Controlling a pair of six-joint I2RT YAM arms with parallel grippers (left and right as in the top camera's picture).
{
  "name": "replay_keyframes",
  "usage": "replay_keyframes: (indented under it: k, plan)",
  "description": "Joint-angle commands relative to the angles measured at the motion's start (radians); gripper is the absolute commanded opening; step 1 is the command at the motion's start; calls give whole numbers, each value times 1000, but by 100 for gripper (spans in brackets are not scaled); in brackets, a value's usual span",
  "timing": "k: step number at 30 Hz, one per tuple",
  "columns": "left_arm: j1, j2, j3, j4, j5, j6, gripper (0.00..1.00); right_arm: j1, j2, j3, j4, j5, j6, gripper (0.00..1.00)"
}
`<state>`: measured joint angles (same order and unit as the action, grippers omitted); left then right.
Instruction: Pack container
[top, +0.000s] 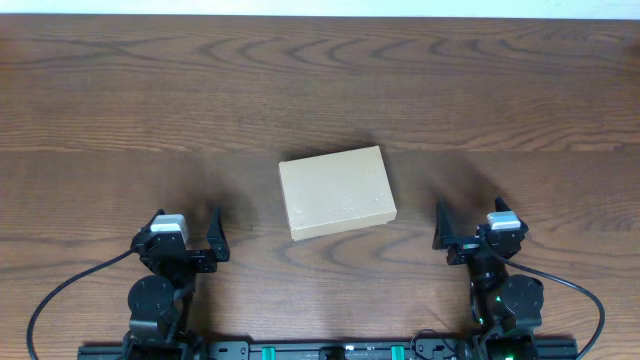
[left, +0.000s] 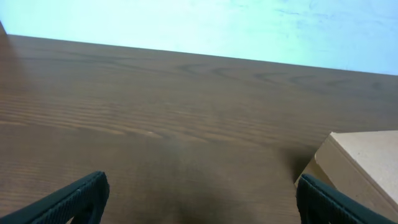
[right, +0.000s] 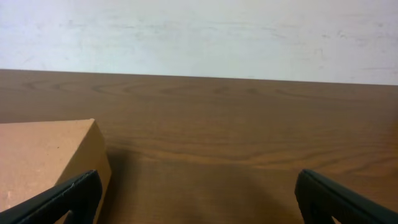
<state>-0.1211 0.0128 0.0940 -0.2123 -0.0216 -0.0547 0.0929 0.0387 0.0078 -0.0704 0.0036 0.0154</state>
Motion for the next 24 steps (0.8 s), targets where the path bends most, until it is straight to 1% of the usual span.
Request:
replay_keyframes:
  k: [1,4,24]
  plan:
    - [5,-10,-27,-12,3,14,95,0,-8,-2,-4,10,13,99]
    - [8,-10,-27,-12,5,31,95,0,-8,-2,-4,10,13,99]
    - [10,-9,-27,-12,15,32,95,0,-8,-2,-4,10,13,99]
